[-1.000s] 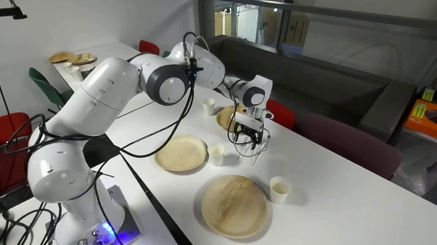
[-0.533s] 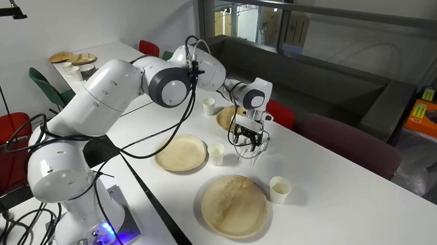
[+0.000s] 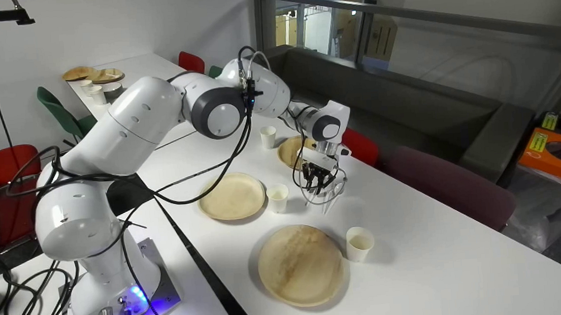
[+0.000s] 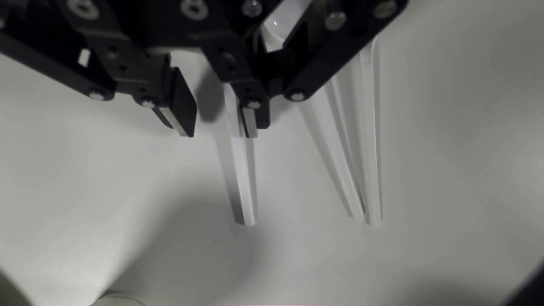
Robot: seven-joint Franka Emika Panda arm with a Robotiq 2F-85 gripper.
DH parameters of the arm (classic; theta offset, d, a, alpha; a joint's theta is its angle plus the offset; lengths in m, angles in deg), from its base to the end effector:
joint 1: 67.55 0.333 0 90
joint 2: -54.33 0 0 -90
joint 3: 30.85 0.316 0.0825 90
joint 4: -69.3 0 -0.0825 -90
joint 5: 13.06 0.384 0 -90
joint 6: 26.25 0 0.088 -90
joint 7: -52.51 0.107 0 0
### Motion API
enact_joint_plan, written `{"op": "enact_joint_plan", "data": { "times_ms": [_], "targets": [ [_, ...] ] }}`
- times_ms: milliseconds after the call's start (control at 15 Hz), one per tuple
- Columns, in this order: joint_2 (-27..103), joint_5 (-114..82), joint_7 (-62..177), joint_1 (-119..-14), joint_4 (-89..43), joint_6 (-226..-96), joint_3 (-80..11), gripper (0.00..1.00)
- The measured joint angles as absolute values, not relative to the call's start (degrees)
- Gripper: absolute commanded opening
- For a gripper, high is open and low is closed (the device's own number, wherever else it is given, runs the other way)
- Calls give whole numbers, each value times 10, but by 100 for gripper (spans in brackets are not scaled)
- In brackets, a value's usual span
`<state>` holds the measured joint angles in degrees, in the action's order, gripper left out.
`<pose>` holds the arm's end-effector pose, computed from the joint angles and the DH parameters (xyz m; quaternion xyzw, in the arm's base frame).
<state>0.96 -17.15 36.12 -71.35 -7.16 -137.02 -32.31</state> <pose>0.6959 -0.0657 0.1432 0.9784 0.1168 -0.1702 0.0099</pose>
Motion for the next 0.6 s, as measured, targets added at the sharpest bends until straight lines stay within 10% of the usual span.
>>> {"op": "enact_joint_plan", "data": {
  "times_ms": [600],
  "targets": [
    [10, -171, 361, -715, -70, -1377, -323, 2]
  ]
}}
